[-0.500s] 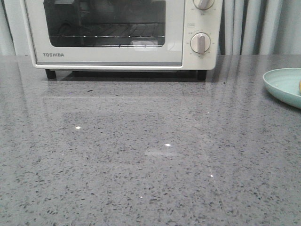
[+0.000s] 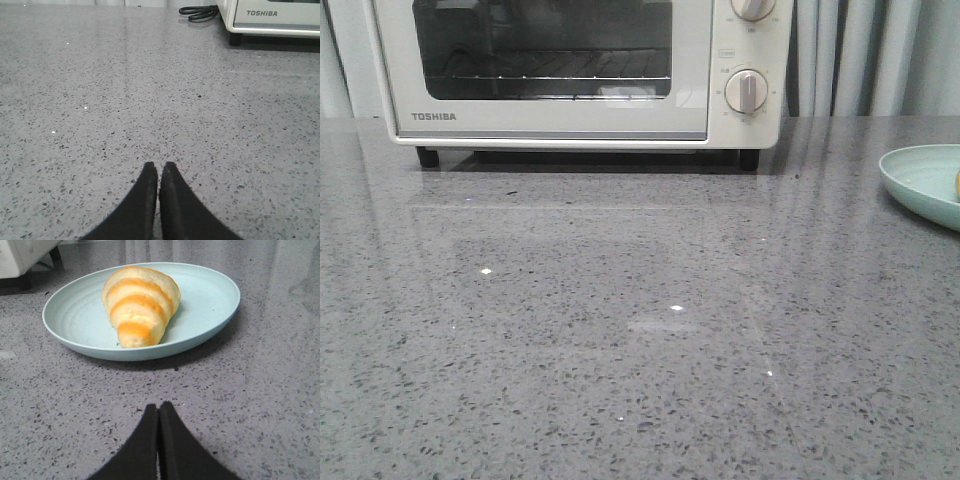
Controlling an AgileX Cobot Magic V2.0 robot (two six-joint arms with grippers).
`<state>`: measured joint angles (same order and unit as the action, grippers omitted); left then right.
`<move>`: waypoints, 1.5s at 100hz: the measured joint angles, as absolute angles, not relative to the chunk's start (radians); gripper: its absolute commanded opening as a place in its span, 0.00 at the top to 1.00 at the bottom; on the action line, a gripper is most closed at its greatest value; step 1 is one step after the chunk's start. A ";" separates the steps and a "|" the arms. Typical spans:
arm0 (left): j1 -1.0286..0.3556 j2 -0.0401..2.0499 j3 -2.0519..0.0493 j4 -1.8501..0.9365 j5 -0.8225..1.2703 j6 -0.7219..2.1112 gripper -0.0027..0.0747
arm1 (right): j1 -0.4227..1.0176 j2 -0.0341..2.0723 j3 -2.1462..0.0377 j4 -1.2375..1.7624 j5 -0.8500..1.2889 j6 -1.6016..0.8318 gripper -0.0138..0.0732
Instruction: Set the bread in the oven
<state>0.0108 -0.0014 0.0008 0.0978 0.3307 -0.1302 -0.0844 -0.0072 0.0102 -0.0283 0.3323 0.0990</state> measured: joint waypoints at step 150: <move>0.011 -0.001 -0.001 -0.031 -0.187 -0.215 0.99 | -0.084 -0.007 -0.001 -0.028 -0.199 0.299 0.92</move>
<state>0.0108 -0.0014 -0.0010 -0.0309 -0.1870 -0.2147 -0.0844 -0.0072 -0.0010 -0.0283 -0.1991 0.2991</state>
